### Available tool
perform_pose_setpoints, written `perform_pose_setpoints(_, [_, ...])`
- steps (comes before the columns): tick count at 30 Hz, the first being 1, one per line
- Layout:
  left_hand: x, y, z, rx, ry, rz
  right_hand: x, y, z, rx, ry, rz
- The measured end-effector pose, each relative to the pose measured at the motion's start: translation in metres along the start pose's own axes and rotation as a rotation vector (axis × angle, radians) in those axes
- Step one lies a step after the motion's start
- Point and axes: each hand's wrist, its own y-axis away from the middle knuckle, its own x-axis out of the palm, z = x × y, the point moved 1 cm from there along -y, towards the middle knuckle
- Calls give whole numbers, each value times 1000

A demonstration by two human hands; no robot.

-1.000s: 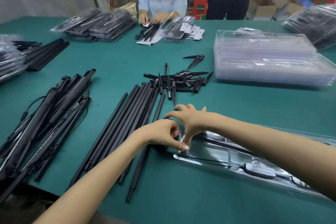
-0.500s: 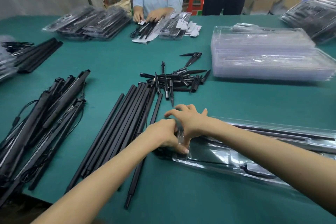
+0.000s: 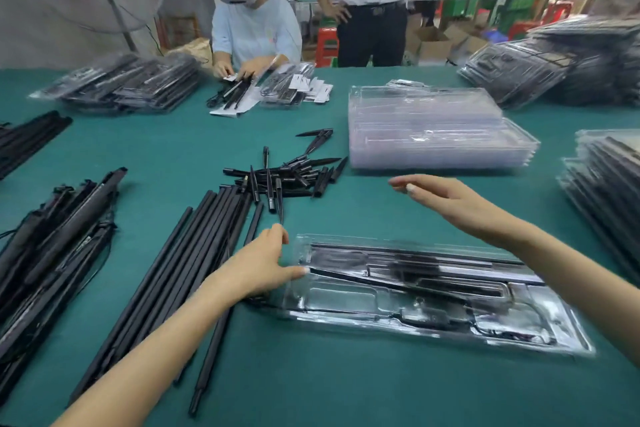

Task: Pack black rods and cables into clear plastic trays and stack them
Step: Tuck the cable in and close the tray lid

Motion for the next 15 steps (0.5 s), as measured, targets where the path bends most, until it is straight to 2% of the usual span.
perform_pose_setpoints(2, [0, 1, -21, 120, -81, -203, -17, 36, -25, 69, 110, -63])
perform_pose_setpoints(3, [4, 1, -34, 212, -64, -255, -22, 53, -40, 106, 194, -93])
perform_pose_setpoints(5, [17, 1, -62, 412, -31, -217, -24, 85, -68, 188, 404, -110])
perform_pose_setpoints(7, [35, -3, -81, 533, -152, -148, -18, 109, -87, 239, 586, -69])
perform_pose_setpoints(10, [58, -12, -84, 510, -294, -122, -6, 122, -98, 279, 757, 0])
perform_pose_setpoints(15, [76, -18, -76, 477, -274, -133, -1, 125, -103, 275, 848, -52])
